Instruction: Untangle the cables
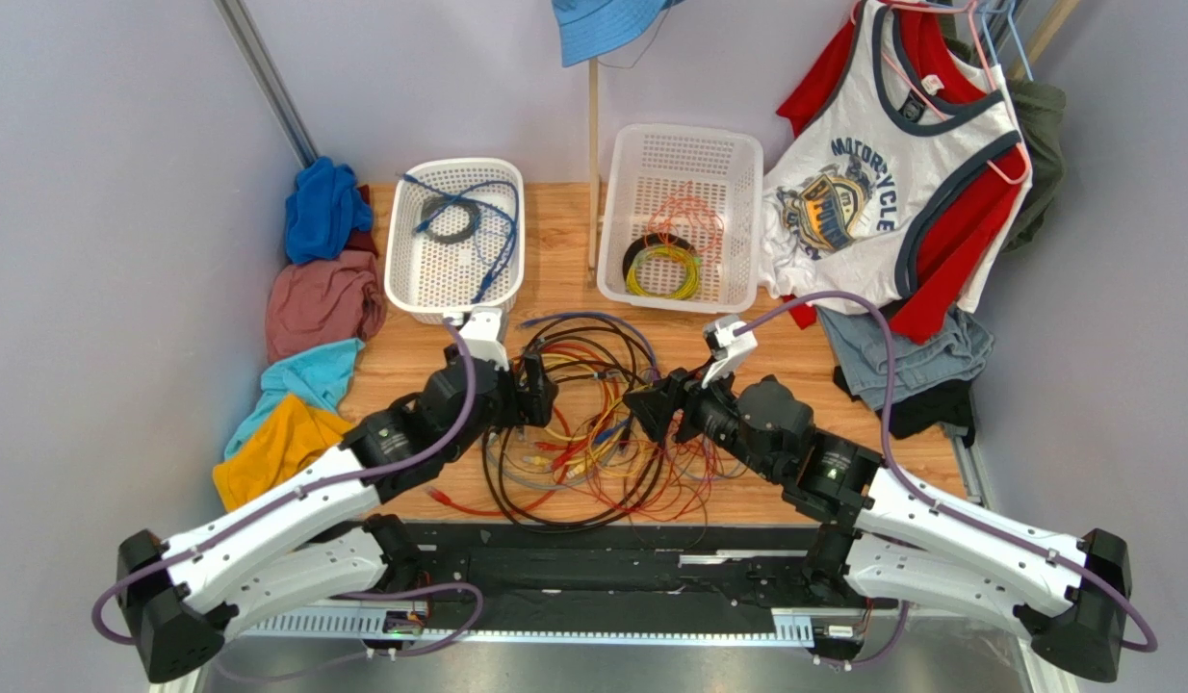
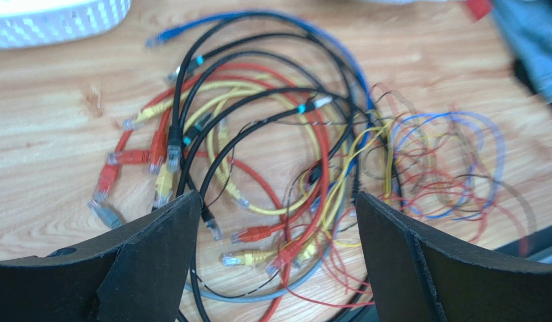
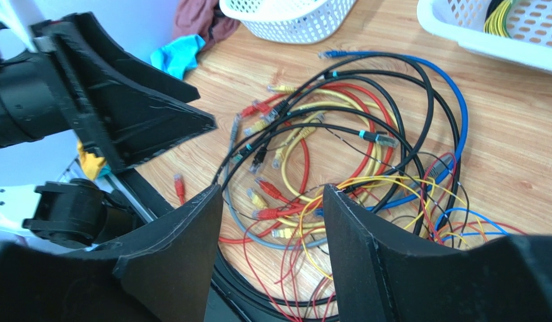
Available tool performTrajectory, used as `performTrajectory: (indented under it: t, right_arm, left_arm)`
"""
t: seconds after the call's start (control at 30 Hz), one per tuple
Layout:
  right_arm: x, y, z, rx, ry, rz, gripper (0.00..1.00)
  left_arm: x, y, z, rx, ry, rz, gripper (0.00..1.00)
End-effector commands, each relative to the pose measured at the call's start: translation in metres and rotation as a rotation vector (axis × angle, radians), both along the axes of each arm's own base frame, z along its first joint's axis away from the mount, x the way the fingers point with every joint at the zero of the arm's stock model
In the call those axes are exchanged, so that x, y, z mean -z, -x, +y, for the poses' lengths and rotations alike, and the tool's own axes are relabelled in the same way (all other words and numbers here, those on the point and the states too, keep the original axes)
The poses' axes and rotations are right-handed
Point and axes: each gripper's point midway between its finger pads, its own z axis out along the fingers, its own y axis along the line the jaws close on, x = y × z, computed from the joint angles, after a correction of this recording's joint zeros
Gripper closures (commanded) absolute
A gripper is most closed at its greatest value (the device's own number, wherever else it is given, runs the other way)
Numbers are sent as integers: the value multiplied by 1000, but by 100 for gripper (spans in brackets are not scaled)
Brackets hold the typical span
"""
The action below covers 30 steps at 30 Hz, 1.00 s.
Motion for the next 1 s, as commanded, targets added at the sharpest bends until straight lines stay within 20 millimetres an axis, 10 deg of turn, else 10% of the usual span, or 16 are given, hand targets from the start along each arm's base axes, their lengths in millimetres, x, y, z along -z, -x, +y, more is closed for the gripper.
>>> performTrajectory:
  t: [0.0,0.3,0.97]
  right_arm:
    - [5,-3,0,5,26,-5,41]
    - [26,1,-11,24,51,21,41]
    - [42,1,-16,37,96,34,41]
  left_arm:
    - [30,-10,-7,-37,-69,90,8]
    - [71,-6,-60,112,41,246,50]
    - [141,21,-84,275,14,423,37]
